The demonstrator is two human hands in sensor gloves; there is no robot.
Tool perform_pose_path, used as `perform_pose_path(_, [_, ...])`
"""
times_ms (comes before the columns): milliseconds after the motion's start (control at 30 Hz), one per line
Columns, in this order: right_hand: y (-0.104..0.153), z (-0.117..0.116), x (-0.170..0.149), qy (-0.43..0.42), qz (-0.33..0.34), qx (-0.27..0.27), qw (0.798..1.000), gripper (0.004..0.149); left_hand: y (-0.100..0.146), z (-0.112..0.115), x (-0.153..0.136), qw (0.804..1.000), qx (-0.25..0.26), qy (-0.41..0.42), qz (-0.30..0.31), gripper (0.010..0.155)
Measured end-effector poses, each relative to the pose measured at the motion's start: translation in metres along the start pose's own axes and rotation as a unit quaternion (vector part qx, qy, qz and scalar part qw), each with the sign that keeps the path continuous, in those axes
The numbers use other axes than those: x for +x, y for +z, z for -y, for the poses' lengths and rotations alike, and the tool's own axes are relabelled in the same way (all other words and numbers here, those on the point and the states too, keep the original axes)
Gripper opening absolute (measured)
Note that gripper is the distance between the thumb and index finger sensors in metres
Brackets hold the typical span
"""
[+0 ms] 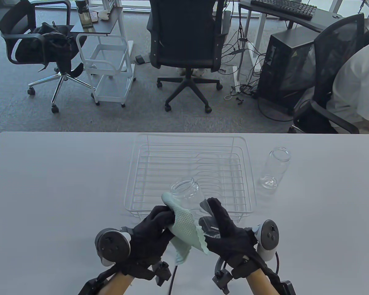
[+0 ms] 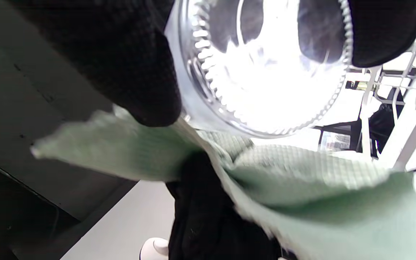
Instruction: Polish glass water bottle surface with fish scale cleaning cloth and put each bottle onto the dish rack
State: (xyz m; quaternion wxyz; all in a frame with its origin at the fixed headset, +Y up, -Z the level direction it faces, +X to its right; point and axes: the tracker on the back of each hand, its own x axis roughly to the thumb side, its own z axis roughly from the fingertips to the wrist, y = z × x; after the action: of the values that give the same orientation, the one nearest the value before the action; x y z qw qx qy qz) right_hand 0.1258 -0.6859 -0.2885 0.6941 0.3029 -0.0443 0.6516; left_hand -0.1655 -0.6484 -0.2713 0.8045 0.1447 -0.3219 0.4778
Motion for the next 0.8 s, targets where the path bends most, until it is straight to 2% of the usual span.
perform_pose_path(133, [-0.008, 0.008, 0.011, 0.052, 0.037, -0.035, 0.997, 0.09, 0.016, -0.027, -0.02, 0.999, -0.026, 0.001, -0.048, 0.039])
perform_pose_path(267, [-0.021, 0.018, 0.021, 0.102, 0.035, -0.054, 0.993, 0.09, 0.024, -0.037, -0.029, 0.994, -0.066, -0.066, -0.051, 0.039])
perform_pose_path(400, [-0.04, 0.025, 0.027, 0.143, 0.031, -0.07, 0.987, 0.086, 0.028, -0.027, -0.033, 0.987, -0.089, -0.125, -0.04, 0.039])
perform_pose_path(533, [-0.061, 0.026, 0.034, 0.2, 0.04, -0.076, 0.976, 0.08, 0.028, -0.008, -0.031, 0.969, -0.145, -0.196, -0.02, 0.039])
perform_pose_path(667, [-0.08, 0.023, 0.038, 0.239, 0.045, -0.072, 0.967, 0.078, 0.028, 0.003, -0.031, 0.965, -0.168, -0.2, -0.018, 0.039])
perform_pose_path(800, [-0.102, 0.01, 0.04, 0.314, 0.054, -0.044, 0.947, 0.082, 0.031, 0.008, -0.034, 0.961, -0.177, -0.211, -0.023, 0.039])
